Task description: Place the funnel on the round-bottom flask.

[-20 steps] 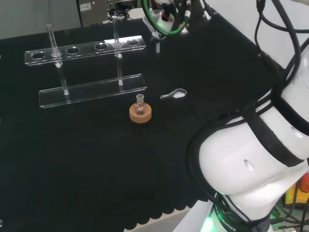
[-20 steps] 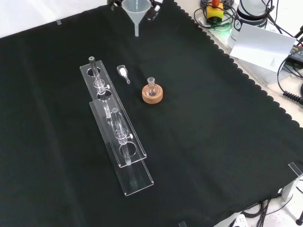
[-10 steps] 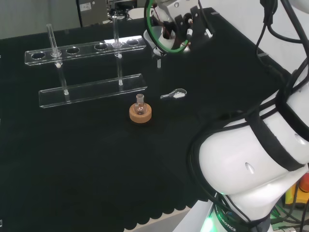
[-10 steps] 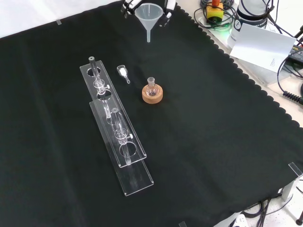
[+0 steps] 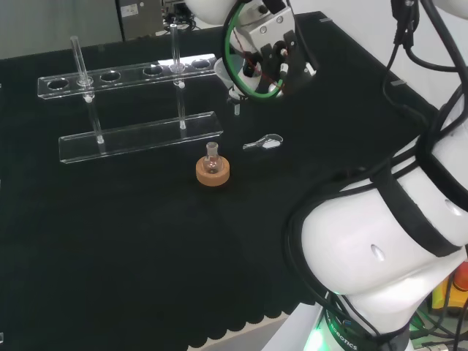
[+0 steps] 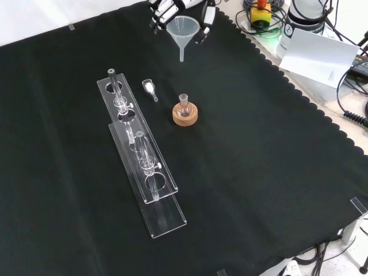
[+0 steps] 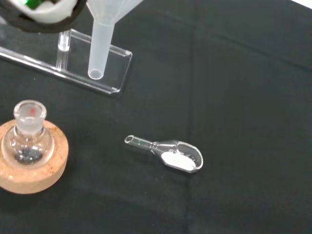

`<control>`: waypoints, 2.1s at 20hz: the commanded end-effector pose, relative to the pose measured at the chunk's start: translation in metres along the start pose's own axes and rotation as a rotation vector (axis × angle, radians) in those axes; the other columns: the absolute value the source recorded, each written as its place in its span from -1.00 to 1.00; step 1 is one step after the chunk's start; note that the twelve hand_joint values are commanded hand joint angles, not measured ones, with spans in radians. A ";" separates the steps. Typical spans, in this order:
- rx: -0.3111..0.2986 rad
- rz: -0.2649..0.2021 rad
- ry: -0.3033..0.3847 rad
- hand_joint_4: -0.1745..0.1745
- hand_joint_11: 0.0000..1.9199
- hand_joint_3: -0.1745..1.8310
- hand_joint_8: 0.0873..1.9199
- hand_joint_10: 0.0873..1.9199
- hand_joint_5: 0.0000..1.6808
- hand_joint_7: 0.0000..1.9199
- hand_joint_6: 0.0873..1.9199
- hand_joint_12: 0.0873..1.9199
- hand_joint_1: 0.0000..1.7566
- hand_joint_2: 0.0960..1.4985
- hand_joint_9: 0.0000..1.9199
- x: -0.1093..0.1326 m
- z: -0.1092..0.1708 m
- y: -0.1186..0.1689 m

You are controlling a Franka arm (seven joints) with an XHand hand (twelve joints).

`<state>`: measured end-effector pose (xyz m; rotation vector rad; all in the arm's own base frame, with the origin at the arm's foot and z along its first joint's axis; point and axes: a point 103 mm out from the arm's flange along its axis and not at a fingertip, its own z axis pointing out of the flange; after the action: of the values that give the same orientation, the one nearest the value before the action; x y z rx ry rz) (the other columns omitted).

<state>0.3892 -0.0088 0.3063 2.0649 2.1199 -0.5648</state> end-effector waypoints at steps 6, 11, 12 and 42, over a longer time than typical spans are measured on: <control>0.024 -0.027 0.009 -0.24 -0.63 -0.32 -0.32 -0.39 -0.49 -0.62 -0.31 0.34 -0.14 -0.17 -0.19 0.027 0.019 0.014; 0.028 -0.035 0.000 -0.24 -0.63 -0.32 -0.32 -0.39 -0.49 -0.61 -0.31 0.34 -0.14 -0.17 -0.19 0.036 0.027 0.017; 0.027 -0.050 0.002 -0.24 -0.63 -0.32 -0.32 -0.39 -0.49 -0.61 -0.31 0.34 -0.14 -0.17 -0.19 0.039 0.029 0.017; 0.008 -0.086 -0.003 -0.26 -0.62 -0.31 -0.32 -0.39 -0.49 -0.61 -0.31 0.34 -0.14 -0.17 -0.21 0.070 0.047 0.039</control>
<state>0.4158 0.0364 0.2393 1.9968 2.2180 -0.5660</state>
